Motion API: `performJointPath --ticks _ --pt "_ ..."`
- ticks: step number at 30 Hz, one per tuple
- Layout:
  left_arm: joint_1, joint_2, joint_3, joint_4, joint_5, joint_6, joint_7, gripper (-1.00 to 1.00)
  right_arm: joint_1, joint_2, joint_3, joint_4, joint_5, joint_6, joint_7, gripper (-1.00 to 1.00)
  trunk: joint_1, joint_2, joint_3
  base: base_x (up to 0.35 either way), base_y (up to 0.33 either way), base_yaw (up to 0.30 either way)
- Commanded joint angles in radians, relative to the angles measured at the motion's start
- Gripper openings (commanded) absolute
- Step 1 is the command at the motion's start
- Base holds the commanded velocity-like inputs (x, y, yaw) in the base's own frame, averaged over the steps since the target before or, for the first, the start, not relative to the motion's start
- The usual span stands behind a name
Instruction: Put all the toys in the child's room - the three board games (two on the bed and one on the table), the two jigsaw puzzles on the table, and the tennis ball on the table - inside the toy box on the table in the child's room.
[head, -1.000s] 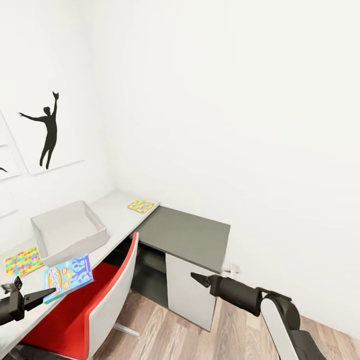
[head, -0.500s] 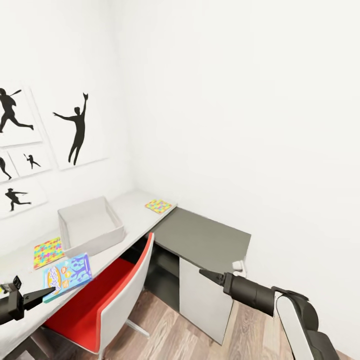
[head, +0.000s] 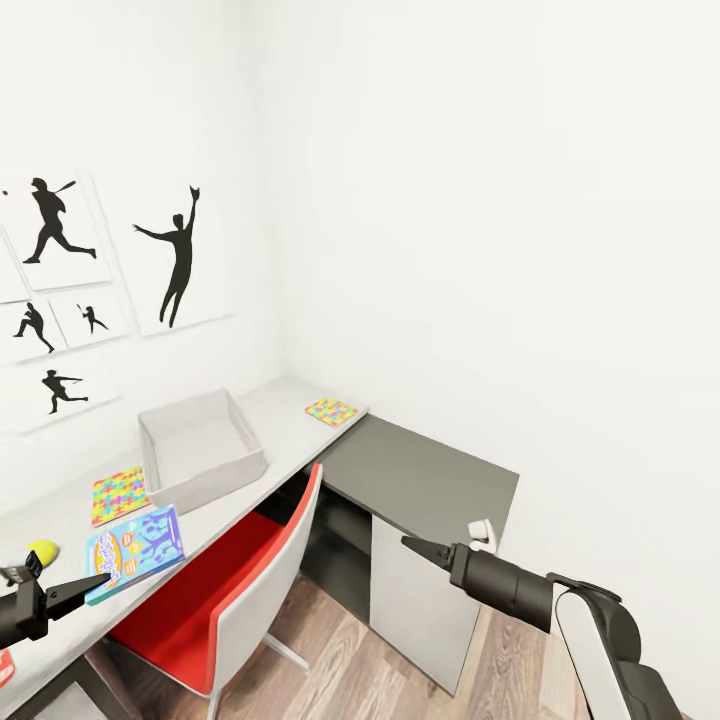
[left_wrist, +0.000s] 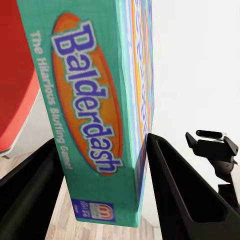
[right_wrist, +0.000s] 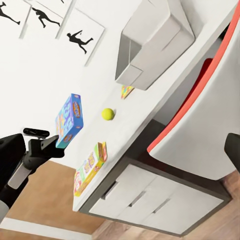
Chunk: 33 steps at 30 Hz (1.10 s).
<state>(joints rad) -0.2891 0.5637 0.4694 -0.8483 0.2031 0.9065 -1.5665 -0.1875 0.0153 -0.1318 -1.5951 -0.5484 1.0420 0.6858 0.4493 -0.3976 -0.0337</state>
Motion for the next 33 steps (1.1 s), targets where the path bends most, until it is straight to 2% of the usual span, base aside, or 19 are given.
performJointPath --ticks 1,8,14,24,33 --pt "-0.001 0.0 0.0 0.0 -0.001 0.011 -0.004 -1.0 -0.001 0.001 -0.003 0.0 0.006 0.005 0.008 1.0 0.001 -0.002 -0.002 0.0 0.0 0.003" --pt "-0.001 0.0 0.0 0.0 -0.001 0.01 -0.004 -1.0 -0.001 0.0 -0.003 0.0 0.007 0.003 0.007 1.0 0.001 -0.002 -0.002 0.0 0.0 0.014" --pt "-0.001 0.0 0.0 0.0 -0.001 0.008 -0.004 -1.0 -0.001 0.001 -0.003 0.0 0.007 0.003 0.006 1.0 0.001 -0.002 -0.001 0.056 0.0 0.188" --pt "-0.001 0.0 0.0 0.0 -0.001 0.006 -0.004 -1.0 -0.001 0.001 -0.003 0.0 0.007 0.003 0.009 1.0 0.001 -0.002 0.002 0.286 -0.002 0.24" --pt "-0.001 0.001 0.0 0.0 -0.001 0.005 -0.004 -1.0 -0.001 0.0 -0.003 0.0 0.007 0.003 0.009 1.0 0.001 -0.002 0.002 0.325 -0.107 0.025"
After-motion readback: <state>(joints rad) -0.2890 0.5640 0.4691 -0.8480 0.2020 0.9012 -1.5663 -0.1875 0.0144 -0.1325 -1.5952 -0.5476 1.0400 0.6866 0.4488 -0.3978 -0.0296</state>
